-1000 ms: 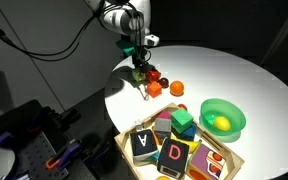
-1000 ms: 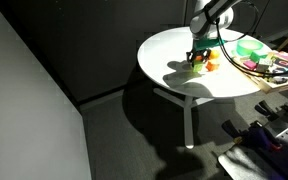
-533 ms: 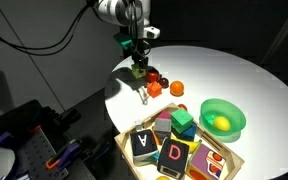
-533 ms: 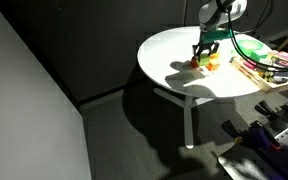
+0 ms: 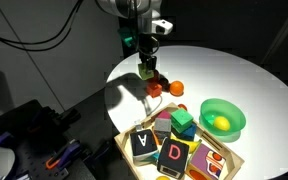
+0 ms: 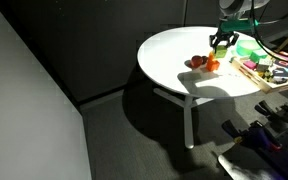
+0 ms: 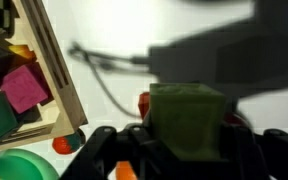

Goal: Move the yellow cube to the tray

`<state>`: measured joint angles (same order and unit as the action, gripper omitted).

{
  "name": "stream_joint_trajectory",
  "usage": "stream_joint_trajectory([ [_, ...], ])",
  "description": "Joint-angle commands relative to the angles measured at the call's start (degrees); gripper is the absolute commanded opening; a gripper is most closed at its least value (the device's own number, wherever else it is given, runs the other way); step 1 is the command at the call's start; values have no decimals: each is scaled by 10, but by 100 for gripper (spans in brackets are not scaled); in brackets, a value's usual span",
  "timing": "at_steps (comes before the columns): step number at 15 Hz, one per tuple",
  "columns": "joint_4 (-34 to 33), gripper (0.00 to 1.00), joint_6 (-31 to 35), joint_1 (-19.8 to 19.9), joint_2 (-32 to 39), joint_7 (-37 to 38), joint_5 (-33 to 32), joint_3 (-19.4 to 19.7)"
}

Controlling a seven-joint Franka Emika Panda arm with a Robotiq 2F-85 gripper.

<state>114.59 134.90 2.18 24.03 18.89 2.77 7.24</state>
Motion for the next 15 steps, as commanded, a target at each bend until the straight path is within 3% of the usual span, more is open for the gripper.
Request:
stream_joint_trajectory([
  [1, 39, 25, 10, 32, -49, -26, 22, 9],
  [15, 51, 25, 10, 147, -72, -82, 129, 55],
])
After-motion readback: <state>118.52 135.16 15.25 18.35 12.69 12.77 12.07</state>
